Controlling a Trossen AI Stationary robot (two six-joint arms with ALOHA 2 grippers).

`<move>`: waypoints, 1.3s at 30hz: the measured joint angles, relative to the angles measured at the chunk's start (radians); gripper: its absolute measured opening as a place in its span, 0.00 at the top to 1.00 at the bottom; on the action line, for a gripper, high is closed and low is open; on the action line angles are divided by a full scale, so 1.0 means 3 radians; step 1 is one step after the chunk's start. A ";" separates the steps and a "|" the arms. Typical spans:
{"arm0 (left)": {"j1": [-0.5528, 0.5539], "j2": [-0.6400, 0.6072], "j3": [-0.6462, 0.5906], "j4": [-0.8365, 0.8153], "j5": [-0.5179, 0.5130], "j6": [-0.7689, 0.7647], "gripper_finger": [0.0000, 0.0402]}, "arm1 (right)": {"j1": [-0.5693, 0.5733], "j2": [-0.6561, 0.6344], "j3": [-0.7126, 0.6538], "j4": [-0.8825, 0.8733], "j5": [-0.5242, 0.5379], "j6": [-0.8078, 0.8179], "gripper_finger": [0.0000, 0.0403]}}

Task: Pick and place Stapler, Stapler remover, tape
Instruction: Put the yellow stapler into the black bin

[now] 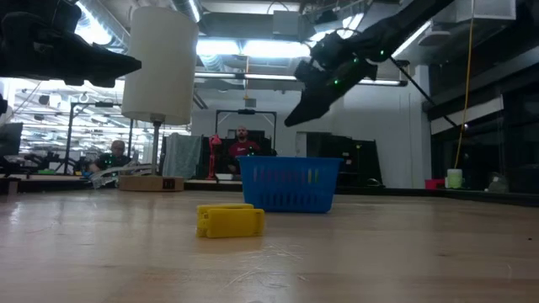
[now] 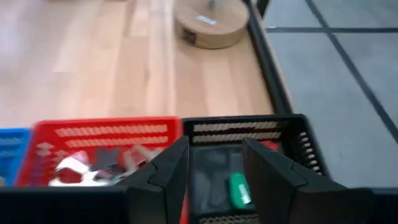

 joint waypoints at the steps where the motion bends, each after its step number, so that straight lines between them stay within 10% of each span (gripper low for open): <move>1: -0.0001 0.0000 0.0000 0.0000 0.0000 0.0000 0.77 | 0.0037 -0.0040 0.0000 -0.0062 0.0000 0.0001 0.62; 39: -0.0001 0.0000 0.0000 -0.0001 0.0000 0.0000 0.76 | 0.2323 -0.0451 0.0000 -0.0784 -0.0001 0.0621 0.62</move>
